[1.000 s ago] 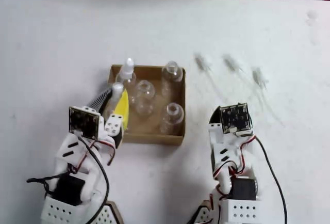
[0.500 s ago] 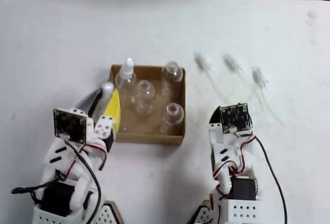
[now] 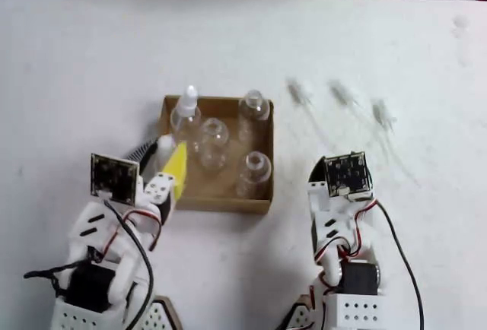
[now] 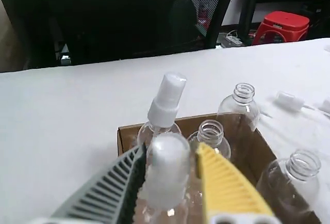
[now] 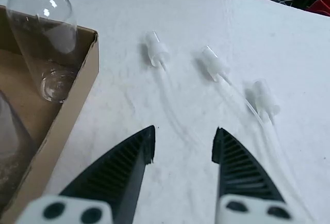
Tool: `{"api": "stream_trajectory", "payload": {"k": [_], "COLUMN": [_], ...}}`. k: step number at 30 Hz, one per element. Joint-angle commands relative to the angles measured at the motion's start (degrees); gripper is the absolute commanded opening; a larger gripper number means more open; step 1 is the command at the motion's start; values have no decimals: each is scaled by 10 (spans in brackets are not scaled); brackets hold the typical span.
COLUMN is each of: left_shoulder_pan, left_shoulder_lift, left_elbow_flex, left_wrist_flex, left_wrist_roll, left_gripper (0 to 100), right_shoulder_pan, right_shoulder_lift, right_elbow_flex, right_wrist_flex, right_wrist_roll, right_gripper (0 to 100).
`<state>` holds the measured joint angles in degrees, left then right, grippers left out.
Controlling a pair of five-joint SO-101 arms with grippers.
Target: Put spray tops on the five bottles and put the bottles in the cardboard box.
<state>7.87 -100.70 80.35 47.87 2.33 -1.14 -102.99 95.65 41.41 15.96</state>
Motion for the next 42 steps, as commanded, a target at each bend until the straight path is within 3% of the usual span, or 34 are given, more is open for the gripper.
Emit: {"api": "stream_trajectory", "payload": {"k": [1, 16, 19, 28, 37, 42], "left_shoulder_pan": [-10, -29, -61, -202, -319, -326], "left_shoulder_lift": [-7, -7, -5, -6, -7, -7], "left_elbow_flex": [-13, -131, -158, -170, -70, 39], "left_wrist_flex": [-11, -9, 24, 125, 193, 105], "left_wrist_roll": [35, 77, 113, 114, 113, 113], "left_gripper": [287, 172, 150, 77, 20, 20], "right_shoulder_pan": [0, 0, 0, 0, -36, -32], "right_shoulder_lift": [-4, -4, -4, -4, -4, -4], "right_elbow_flex": [4, 4, 4, 4, 3, 4], "right_wrist_flex": [-12, -12, -11, -13, -29, -45], "right_wrist_roll": [6, 6, 6, 2, 1, 3], "right_gripper": [163, 163, 163, 166, 166, 163]}}
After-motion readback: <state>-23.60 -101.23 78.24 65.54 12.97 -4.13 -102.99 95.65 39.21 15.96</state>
